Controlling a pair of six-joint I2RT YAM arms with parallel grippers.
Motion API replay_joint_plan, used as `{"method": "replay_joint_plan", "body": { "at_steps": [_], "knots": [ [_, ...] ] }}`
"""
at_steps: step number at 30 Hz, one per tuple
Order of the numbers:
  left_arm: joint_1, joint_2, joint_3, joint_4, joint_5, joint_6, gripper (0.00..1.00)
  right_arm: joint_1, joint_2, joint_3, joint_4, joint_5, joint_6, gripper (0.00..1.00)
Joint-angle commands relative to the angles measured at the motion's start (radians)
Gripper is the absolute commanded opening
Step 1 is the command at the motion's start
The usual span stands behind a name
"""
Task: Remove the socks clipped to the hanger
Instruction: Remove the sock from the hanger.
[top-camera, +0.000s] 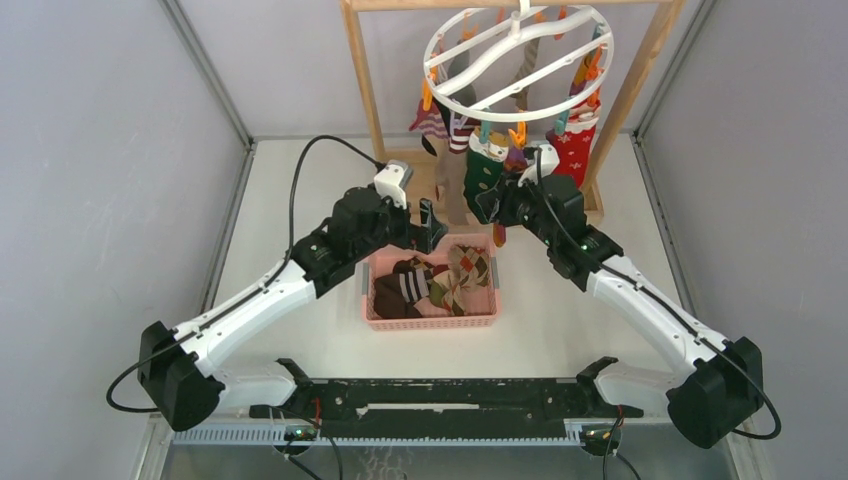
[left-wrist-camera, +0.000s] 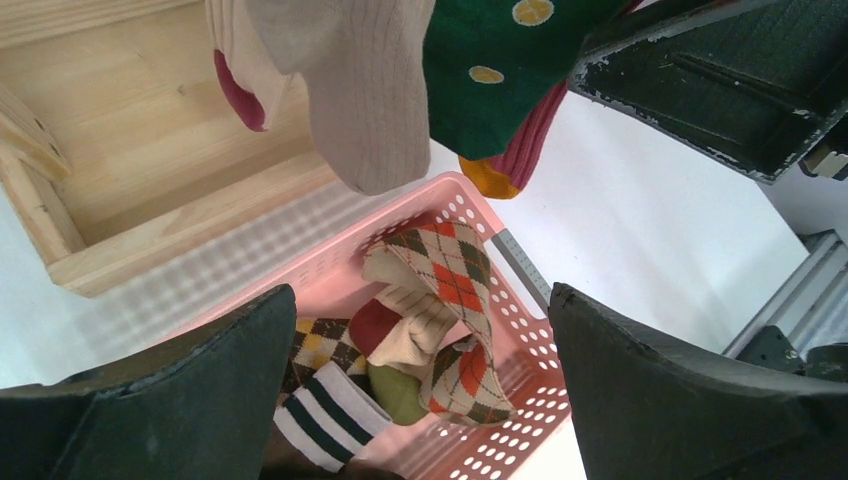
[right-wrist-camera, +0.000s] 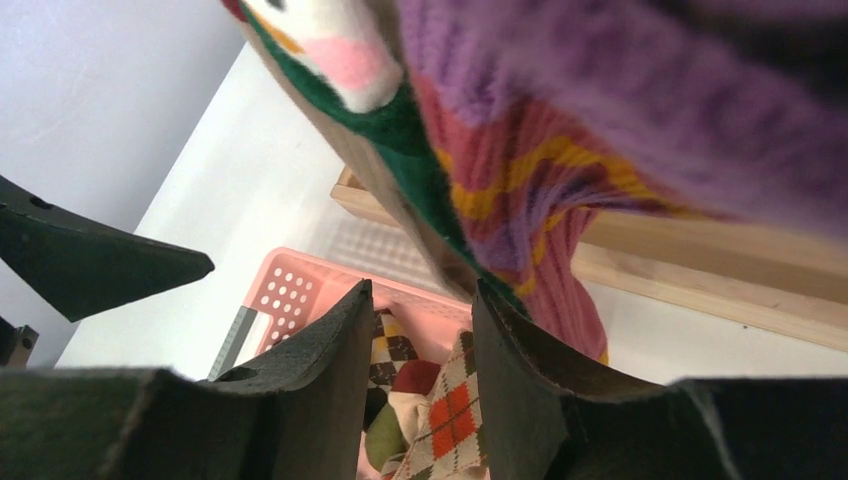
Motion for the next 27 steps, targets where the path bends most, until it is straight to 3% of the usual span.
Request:
{"method": "replay_joint_plan", "body": {
  "at_steps": [1, 16, 27],
  "knots": [
    [-0.002, -0.024, -0.030, 0.017, 0.047, -0.038, 1.00, 0.007, -0.023, 0.057, -0.020, 0.055, -0.053, 0.49],
    [-0.023, -0.096, -0.070, -0.079, 0.081, -0.057, 1.00, -0.041, 0.041, 0.161, -0.108, 0.035, -0.091, 0.50],
    [-0.024, -0.123, -0.130, -0.075, 0.083, -0.079, 1.00, -0.041, 0.066, 0.058, -0.081, 0.030, -0.064, 0.54]
  ]
}}
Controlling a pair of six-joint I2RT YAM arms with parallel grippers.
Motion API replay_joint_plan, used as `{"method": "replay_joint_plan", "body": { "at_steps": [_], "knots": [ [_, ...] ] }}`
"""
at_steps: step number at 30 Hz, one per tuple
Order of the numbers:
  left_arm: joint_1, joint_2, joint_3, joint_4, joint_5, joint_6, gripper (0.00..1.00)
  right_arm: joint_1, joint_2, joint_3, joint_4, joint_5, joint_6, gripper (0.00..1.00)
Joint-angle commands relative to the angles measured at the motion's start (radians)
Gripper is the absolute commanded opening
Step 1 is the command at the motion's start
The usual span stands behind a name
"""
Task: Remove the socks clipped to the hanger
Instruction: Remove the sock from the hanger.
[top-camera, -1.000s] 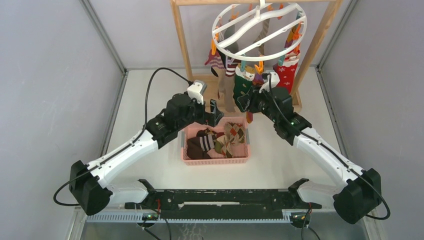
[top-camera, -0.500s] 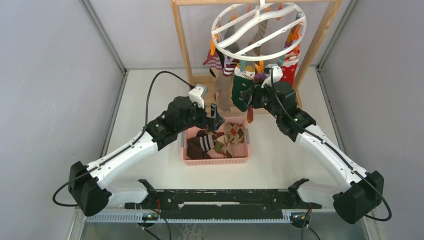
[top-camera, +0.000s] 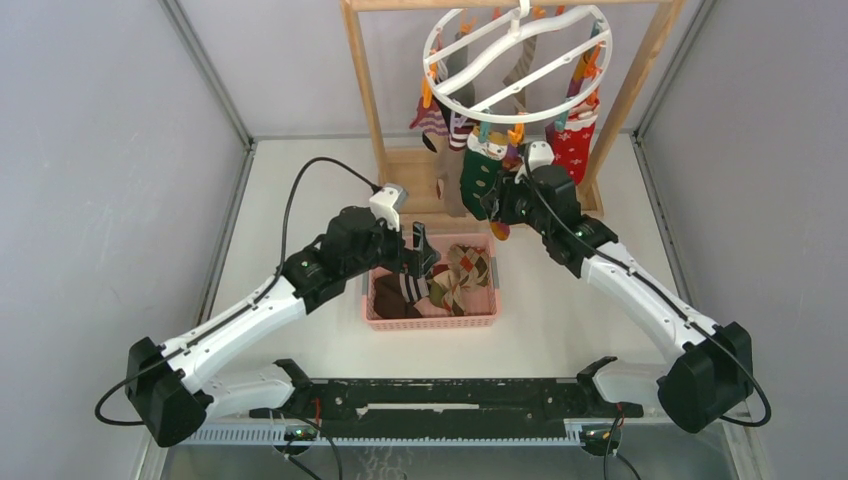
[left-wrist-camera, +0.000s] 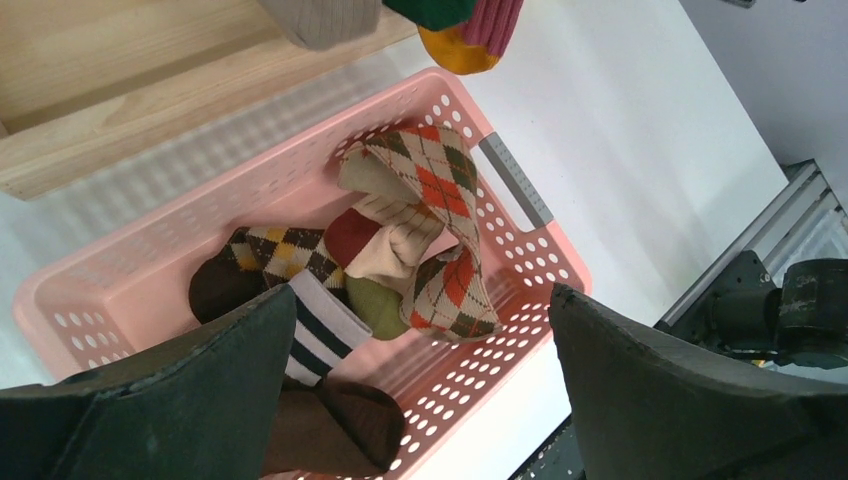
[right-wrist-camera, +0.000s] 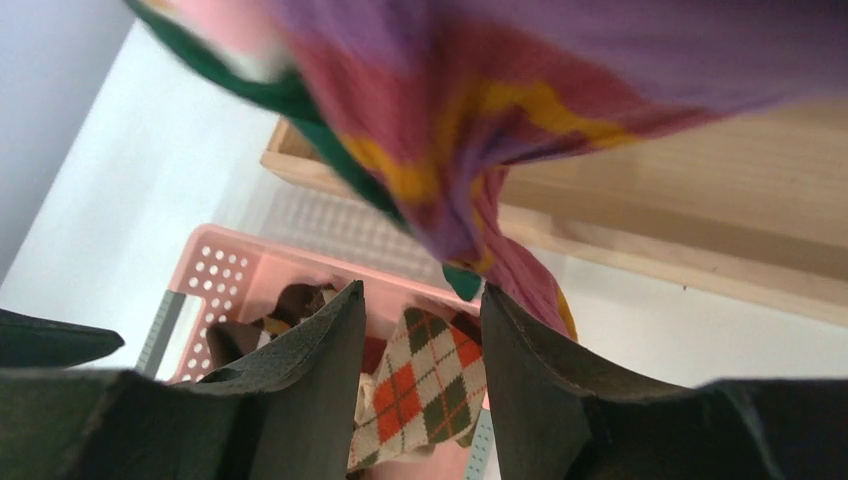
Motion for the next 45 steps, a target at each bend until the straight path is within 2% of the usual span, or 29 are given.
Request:
{"method": "replay_joint_plan", "body": {
  "at_steps": [1, 7, 15, 20, 26, 32, 35, 40, 45],
  "knots": [
    [-0.006, -0.014, -0.024, 0.018, 0.029, -0.018, 1.00, -0.008, -0.009, -0.036, 0.051, -0.002, 0.006, 0.54],
    [-0.011, -0.012, -0.028, 0.018, 0.042, -0.023, 1.00, -0.029, -0.014, -0.056, 0.122, -0.007, 0.001, 0.57],
    [-0.027, -0.059, -0.046, 0.012, 0.018, -0.033, 1.00, -0.026, 0.022, -0.056, 0.200, -0.086, 0.037, 0.57],
    [-0.040, -0.085, -0.064, 0.010, -0.001, -0.034, 1.00, 0.026, -0.034, -0.080, 0.140, 0.036, 0.034, 0.57],
    [-0.042, -0.106, -0.079, 0.010, -0.017, -0.025, 1.00, 0.072, -0.162, -0.132, 0.069, 0.097, 0.060, 0.60],
    [-0.045, -0.126, -0.096, 0.027, -0.028, -0.026, 1.00, 0.111, -0.233, -0.171, 0.041, 0.049, 0.099, 0.60],
    [-0.045, -0.127, -0.096, 0.029, -0.032, -0.028, 1.00, 0.153, -0.224, -0.186, 0.080, 0.031, 0.123, 0.60],
    [-0.044, -0.122, -0.094, 0.035, -0.034, -0.025, 1.00, 0.227, -0.151, -0.194, 0.164, 0.130, 0.112, 0.60],
    [-0.044, -0.123, -0.092, 0.034, -0.035, -0.023, 1.00, 0.236, -0.092, -0.189, 0.235, 0.223, 0.090, 0.60]
  ]
}}
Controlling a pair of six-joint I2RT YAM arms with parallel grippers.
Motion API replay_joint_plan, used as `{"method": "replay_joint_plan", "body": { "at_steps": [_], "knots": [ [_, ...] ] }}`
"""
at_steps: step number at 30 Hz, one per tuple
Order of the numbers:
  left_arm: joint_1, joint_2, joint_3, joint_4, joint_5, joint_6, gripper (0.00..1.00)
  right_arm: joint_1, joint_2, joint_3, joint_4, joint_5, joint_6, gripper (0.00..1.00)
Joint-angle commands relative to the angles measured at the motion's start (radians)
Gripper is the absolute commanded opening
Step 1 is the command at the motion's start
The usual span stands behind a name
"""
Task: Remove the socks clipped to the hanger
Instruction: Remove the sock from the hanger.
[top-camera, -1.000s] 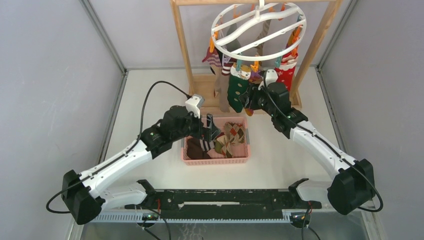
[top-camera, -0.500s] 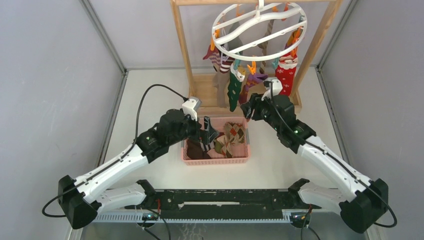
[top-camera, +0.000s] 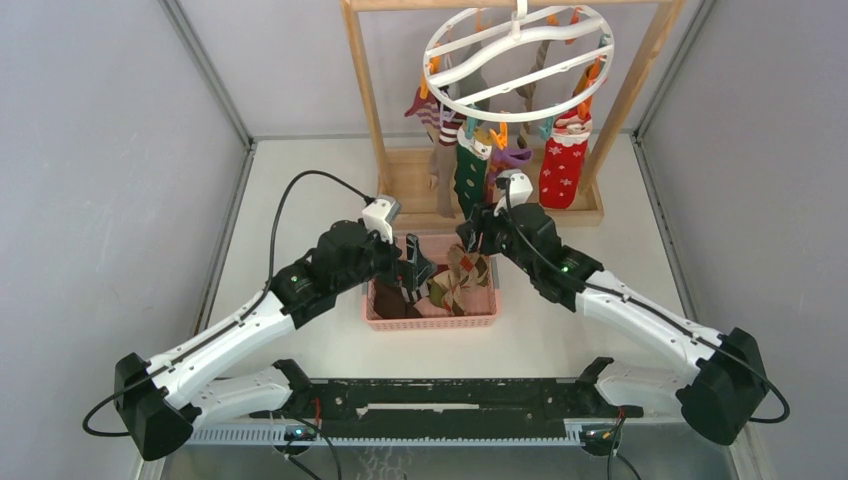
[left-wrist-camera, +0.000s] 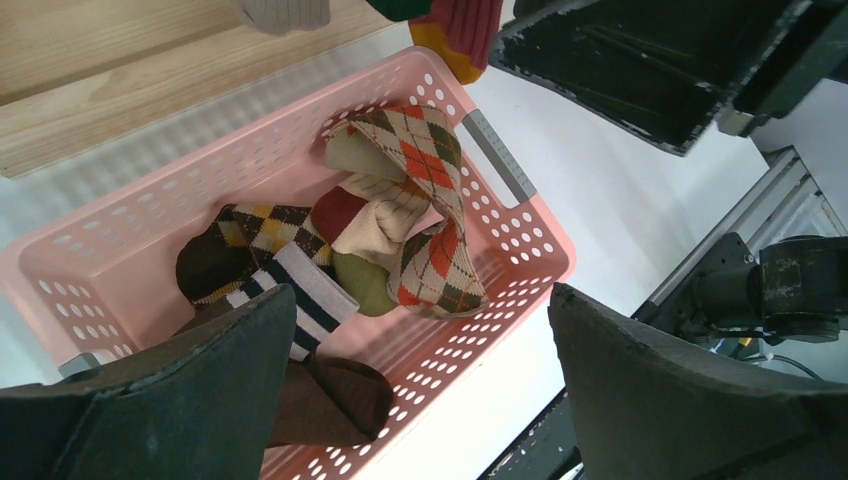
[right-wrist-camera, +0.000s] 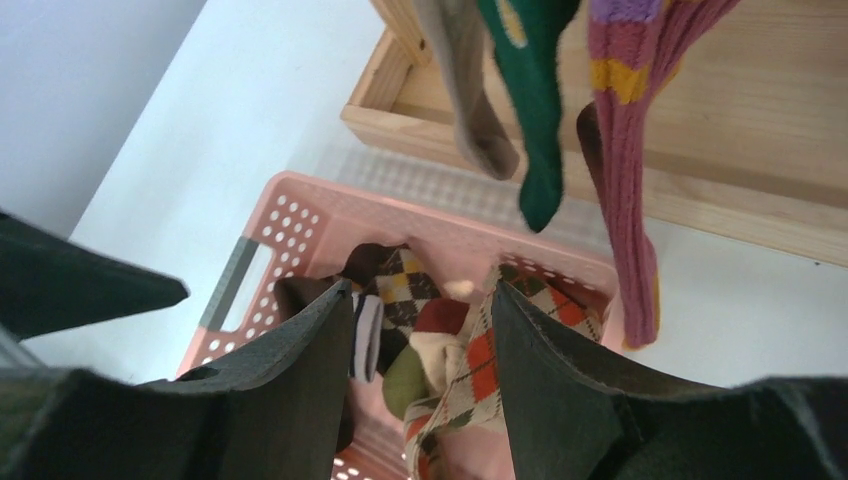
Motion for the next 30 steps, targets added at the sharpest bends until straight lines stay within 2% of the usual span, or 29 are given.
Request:
{"method": "replay_joint_plan", "body": {
  "at_steps": [1, 9, 25, 30],
  "knots": [
    [-0.005, -0.018, -0.016, 0.040, -0.014, -0.004, 1.00, 0.003, 0.023, 0.005, 0.123, 0.107, -0.005, 0.60],
    [-0.005, -0.012, -0.018, 0.041, -0.014, -0.001, 1.00, -0.039, 0.096, 0.020, 0.160, 0.076, 0.001, 0.60],
    [-0.006, -0.026, -0.031, 0.043, -0.014, -0.009, 1.00, -0.126, 0.260, 0.060, 0.385, 0.010, -0.024, 0.60],
    [-0.005, -0.044, -0.044, 0.041, -0.014, -0.014, 1.00, -0.127, 0.254, 0.071, 0.403, 0.011, -0.035, 0.51]
  ]
}}
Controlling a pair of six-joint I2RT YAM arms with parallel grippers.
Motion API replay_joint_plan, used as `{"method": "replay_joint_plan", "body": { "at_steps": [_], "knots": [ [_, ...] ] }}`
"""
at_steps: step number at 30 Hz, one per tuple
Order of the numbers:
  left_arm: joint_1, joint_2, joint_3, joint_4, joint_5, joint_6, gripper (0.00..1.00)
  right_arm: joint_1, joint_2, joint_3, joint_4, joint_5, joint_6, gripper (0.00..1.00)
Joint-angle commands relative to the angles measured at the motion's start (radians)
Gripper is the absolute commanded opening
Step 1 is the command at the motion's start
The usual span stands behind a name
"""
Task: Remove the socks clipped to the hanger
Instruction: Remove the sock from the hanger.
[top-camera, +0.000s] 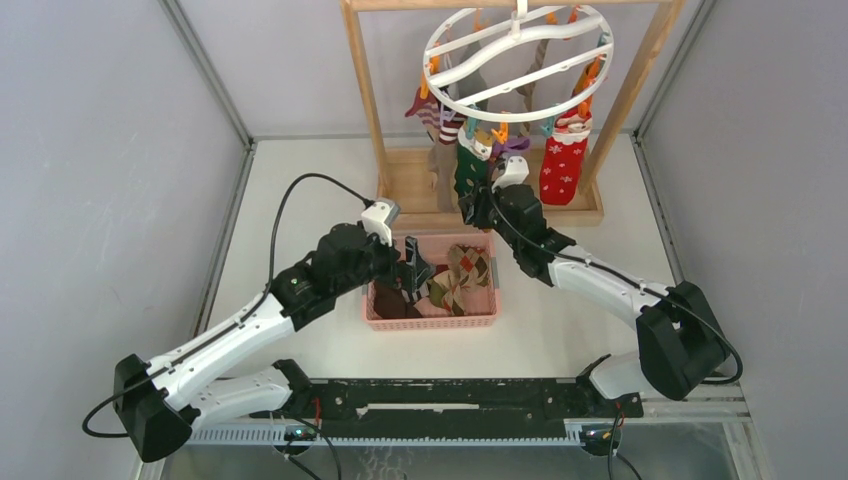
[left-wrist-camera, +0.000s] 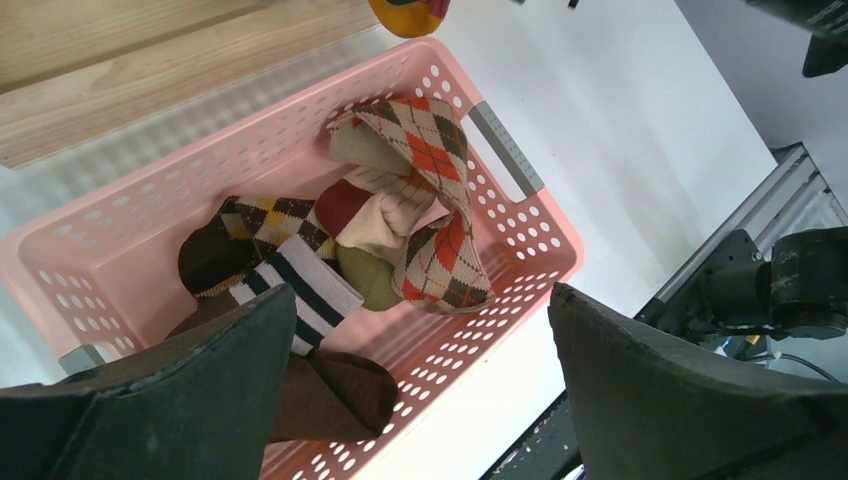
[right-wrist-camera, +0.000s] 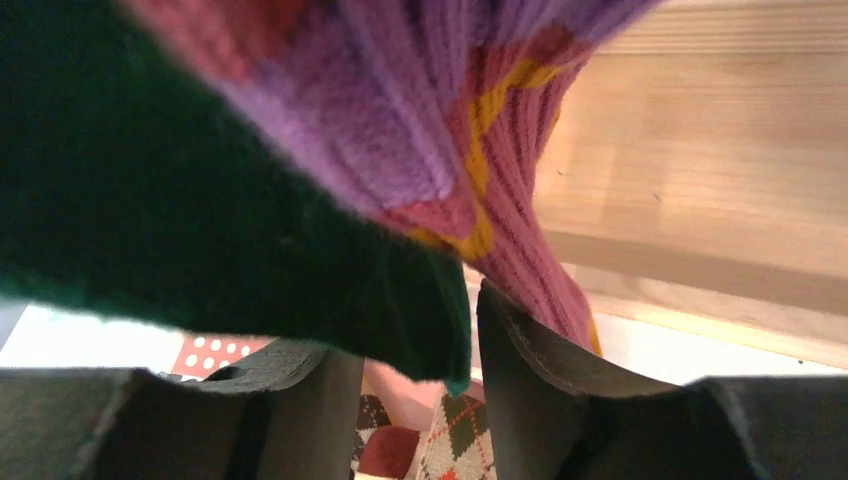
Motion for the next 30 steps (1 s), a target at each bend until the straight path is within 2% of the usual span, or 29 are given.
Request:
{"method": "replay_joint_plan", "body": {
  "at_steps": [1, 6, 9, 11, 22, 30],
  "knots": [
    [-0.005, -0.038, -0.028, 0.036, -0.007, -0.015, 1.00, -0.002, -0.024, 0.053, 0.097, 0.002, -0.026, 0.49],
    [-0.004, -0.040, -0.030, 0.036, -0.007, -0.019, 1.00, -0.007, -0.033, 0.053, 0.116, -0.006, -0.033, 0.38],
    [-0.005, -0.043, -0.025, 0.030, -0.007, -0.016, 1.00, -0.004, -0.050, 0.053, 0.114, -0.047, -0.039, 0.20],
    [-0.004, -0.043, -0.019, 0.026, -0.007, -0.014, 1.00, 0.003, -0.074, 0.053, 0.098, -0.068, -0.045, 0.01],
    [-0.005, -0.039, 0.018, 0.024, -0.036, -0.004, 1.00, 0.096, -0.288, 0.039, -0.058, -0.106, -0.045, 0.00],
    [-0.012, -0.039, 0.071, 0.018, -0.048, 0.001, 1.00, 0.181, -0.374, 0.051, -0.159, -0.106, -0.032, 0.00]
  ]
}}
